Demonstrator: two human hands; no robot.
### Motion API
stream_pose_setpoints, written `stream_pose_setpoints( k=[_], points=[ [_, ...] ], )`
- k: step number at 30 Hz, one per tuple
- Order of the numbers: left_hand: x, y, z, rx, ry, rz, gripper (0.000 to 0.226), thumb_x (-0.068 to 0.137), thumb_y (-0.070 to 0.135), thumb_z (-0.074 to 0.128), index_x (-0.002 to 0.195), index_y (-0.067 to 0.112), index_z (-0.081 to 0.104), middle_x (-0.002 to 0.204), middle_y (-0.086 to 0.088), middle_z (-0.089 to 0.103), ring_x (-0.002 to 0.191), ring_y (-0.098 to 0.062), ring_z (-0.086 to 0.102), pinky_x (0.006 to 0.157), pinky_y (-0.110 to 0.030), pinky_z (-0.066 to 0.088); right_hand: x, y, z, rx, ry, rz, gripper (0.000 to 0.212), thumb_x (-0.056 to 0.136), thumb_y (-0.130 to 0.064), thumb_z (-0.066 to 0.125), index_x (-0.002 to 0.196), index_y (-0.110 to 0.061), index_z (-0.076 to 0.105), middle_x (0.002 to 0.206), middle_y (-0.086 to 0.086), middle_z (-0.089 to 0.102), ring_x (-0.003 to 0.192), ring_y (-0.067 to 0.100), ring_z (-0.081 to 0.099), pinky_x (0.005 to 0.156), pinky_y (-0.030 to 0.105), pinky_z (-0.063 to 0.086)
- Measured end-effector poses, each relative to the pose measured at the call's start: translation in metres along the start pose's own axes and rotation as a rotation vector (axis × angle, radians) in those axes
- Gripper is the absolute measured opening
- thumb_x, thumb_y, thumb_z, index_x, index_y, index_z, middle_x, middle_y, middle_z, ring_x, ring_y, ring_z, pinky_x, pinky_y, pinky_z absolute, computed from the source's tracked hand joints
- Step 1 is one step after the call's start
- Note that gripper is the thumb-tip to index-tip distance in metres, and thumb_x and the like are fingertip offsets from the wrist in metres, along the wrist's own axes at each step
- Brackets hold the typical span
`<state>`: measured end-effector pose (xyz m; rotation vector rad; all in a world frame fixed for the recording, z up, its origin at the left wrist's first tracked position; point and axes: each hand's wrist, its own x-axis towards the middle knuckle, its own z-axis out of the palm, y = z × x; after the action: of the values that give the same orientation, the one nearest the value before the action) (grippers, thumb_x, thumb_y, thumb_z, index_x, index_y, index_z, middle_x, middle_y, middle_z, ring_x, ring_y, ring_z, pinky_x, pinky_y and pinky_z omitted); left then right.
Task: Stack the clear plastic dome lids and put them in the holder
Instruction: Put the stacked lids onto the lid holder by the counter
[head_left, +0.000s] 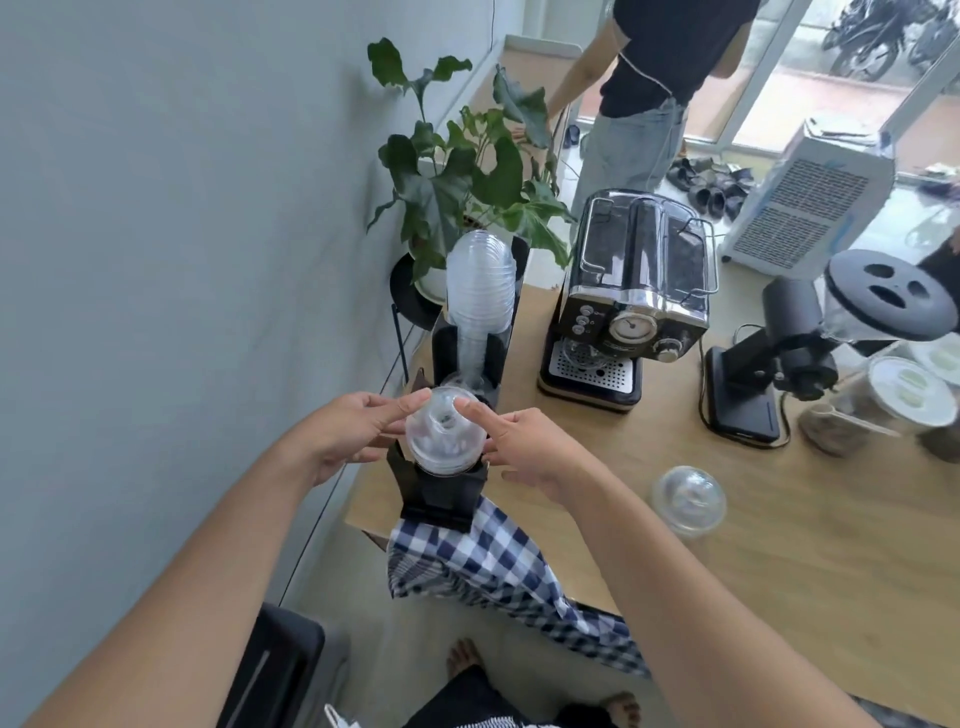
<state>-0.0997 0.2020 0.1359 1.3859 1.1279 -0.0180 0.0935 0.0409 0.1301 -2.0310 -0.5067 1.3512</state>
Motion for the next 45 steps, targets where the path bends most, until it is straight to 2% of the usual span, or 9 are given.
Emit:
stream_pose_setpoints(
  k=[5, 12, 19, 23, 27, 30, 36, 40, 45],
  points=[
    [0.031, -0.019, -0.005, -0.011, -0.111, -0.11, 0.093, 0.067, 0.071, 0.09, 0.137, 0.013, 0.07, 0.118, -0.001, 0.087, 0.122, -0.024, 0.074, 0.103, -0.042, 0.055, 0.014, 0.004, 0.005, 0.056, -0.07, 0.084, 0.107, 0.075, -0.086, 0.079, 0.147, -0.009, 0.063, 0.13, 0.004, 0.075, 0.108, 0.017, 0.071, 0.107, 0.047, 0.059],
    [0.064, -0.04, 0.007, -0.03, -0.181, -0.219, 0.077, 0.078, 0.058, 0.094, 0.134, 0.009, 0.076, 0.126, -0.01, 0.084, 0.122, -0.027, 0.078, 0.088, -0.033, 0.061, 0.039, 0.021, 0.018, 0.099, -0.065, 0.205, 0.094, 0.082, -0.072, 0.083, 0.145, -0.009, 0.054, 0.14, 0.005, 0.065, 0.123, 0.026, 0.068, 0.114, 0.056, 0.053],
    [0.074, -0.048, 0.009, -0.029, -0.249, -0.223, 0.068, 0.087, 0.049, 0.092, 0.136, 0.005, 0.074, 0.126, -0.013, 0.084, 0.13, -0.031, 0.075, 0.122, -0.047, 0.051, 0.048, 0.024, 0.024, 0.138, -0.086, 0.24, 0.048, 0.092, -0.053, 0.081, 0.115, -0.015, 0.061, 0.126, 0.004, 0.067, 0.126, 0.027, 0.065, 0.115, 0.056, 0.052],
    [0.076, -0.049, 0.009, -0.019, -0.23, -0.213, 0.078, 0.08, 0.046, 0.094, 0.14, 0.004, 0.068, 0.122, -0.009, 0.085, 0.123, -0.027, 0.078, 0.12, -0.047, 0.053, 0.055, 0.029, 0.025, 0.14, -0.087, 0.243, 0.05, 0.087, -0.051, 0.083, 0.118, -0.016, 0.065, 0.128, 0.008, 0.073, 0.12, 0.027, 0.07, 0.113, 0.055, 0.055],
    [0.075, -0.043, 0.01, 0.005, -0.168, -0.191, 0.072, 0.092, 0.042, 0.089, 0.148, 0.005, 0.063, 0.129, -0.008, 0.074, 0.119, -0.025, 0.075, 0.102, -0.037, 0.06, 0.055, 0.029, 0.019, 0.122, -0.074, 0.247, 0.065, 0.087, -0.053, 0.083, 0.13, -0.011, 0.06, 0.134, 0.009, 0.067, 0.124, 0.029, 0.066, 0.112, 0.052, 0.055],
    [0.072, -0.029, 0.003, -0.019, -0.166, -0.126, 0.087, 0.089, 0.047, 0.091, 0.158, 0.009, 0.055, 0.15, -0.01, 0.064, 0.131, -0.027, 0.067, 0.11, -0.041, 0.057, 0.052, 0.027, 0.005, 0.097, -0.069, 0.232, 0.077, 0.091, -0.05, 0.083, 0.15, -0.01, 0.052, 0.142, 0.01, 0.061, 0.129, 0.029, 0.061, 0.114, 0.05, 0.054],
    [0.045, 0.021, -0.006, -0.034, -0.202, 0.149, 0.12, 0.06, 0.062, 0.106, 0.16, 0.023, 0.053, 0.158, -0.003, 0.059, 0.145, -0.021, 0.059, 0.126, -0.043, 0.044, 0.041, 0.023, -0.049, 0.021, -0.058, 0.143, 0.068, 0.092, -0.039, 0.08, 0.15, -0.011, 0.058, 0.157, 0.005, 0.056, 0.142, 0.028, 0.055, 0.121, 0.053, 0.049],
    [0.021, 0.06, 0.016, 0.047, -0.035, 0.308, 0.086, 0.073, 0.079, 0.089, 0.144, 0.038, 0.066, 0.147, 0.009, 0.068, 0.136, -0.007, 0.062, 0.114, -0.037, 0.048, 0.027, 0.023, -0.093, 0.09, -0.035, 0.073, 0.053, 0.104, -0.04, 0.069, 0.151, -0.015, 0.063, 0.153, 0.004, 0.062, 0.14, 0.025, 0.057, 0.124, 0.05, 0.047],
    [0.011, 0.096, 0.07, 0.091, 0.229, 0.489, 0.034, 0.101, 0.06, 0.071, 0.122, 0.034, 0.077, 0.12, 0.014, 0.08, 0.116, -0.003, 0.072, 0.11, -0.036, 0.056, 0.014, 0.05, -0.155, 0.184, 0.085, 0.039, 0.057, 0.102, -0.045, 0.075, 0.151, -0.018, 0.064, 0.147, 0.001, 0.065, 0.134, 0.021, 0.06, 0.119, 0.042, 0.049]
  ],
)
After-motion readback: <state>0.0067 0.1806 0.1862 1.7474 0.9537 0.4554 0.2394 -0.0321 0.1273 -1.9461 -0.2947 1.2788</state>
